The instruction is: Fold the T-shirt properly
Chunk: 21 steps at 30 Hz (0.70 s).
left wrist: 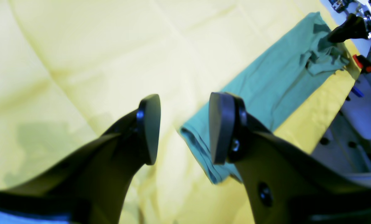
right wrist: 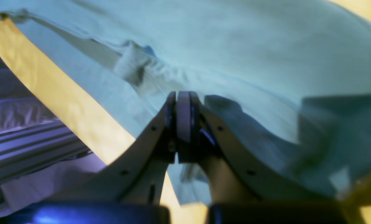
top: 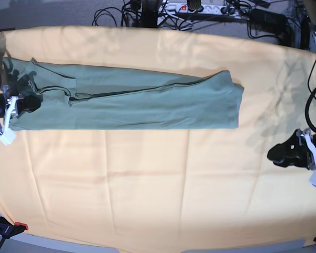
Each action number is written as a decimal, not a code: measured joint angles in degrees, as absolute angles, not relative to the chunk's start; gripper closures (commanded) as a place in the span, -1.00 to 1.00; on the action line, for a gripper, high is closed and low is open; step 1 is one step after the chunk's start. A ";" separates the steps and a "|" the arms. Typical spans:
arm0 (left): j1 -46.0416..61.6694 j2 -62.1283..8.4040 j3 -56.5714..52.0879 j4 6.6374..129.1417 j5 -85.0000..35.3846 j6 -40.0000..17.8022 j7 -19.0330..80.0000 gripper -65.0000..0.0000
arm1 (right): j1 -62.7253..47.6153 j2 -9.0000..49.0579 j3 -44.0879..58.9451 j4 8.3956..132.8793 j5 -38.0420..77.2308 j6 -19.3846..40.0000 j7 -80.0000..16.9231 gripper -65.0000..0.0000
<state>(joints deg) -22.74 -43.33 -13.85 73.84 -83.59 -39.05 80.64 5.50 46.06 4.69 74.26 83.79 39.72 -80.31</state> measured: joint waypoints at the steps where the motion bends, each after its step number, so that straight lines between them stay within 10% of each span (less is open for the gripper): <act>1: -22.13 -43.31 -13.82 73.84 -83.33 -39.05 80.60 0.15 | 5.32 45.15 4.69 74.30 80.16 39.77 -77.54 1.00; 21: -10.11 -41.47 -13.82 73.78 -69.78 -31.90 75.68 0.14 | -0.03 38.70 5.74 75.00 53.93 39.86 -60.77 1.00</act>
